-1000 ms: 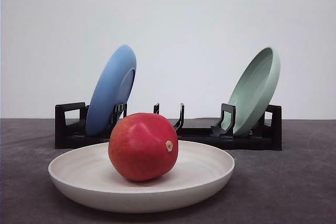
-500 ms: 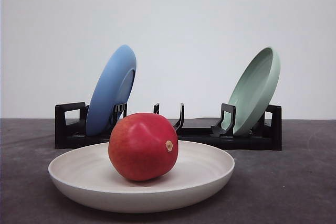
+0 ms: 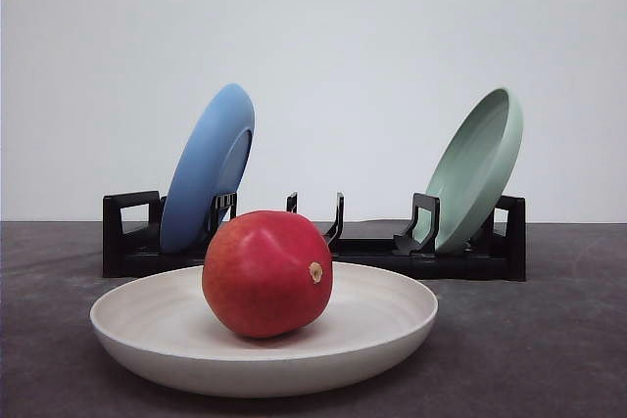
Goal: Place pomegranate in white plate
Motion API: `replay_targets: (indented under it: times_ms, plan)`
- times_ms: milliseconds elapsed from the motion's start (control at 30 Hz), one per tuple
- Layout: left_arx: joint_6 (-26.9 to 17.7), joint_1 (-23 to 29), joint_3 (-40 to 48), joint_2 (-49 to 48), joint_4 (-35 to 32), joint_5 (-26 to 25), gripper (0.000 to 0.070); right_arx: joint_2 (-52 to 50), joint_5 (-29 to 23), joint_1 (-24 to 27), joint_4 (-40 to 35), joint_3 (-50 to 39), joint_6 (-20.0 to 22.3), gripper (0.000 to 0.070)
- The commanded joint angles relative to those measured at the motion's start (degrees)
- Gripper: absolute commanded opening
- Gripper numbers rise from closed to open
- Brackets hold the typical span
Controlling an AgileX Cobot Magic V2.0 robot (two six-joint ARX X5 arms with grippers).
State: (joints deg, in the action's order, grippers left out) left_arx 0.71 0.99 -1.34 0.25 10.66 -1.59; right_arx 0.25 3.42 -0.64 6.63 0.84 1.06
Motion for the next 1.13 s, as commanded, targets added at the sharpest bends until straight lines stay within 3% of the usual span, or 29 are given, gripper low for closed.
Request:
replay_targets:
  times_ms: [0,1100]
  plan:
    - [0.02,0.04,0.66,0.00,0.02,0.14,0.0017,-0.04,-0.07,-0.09,-0.63,-0.22,-0.83,0.0026]
    - [0.02,0.04,0.66,0.00,0.02,0.14,0.0017,-0.04,-0.07,-0.09,-0.64,-0.22,-0.83,0.0026]
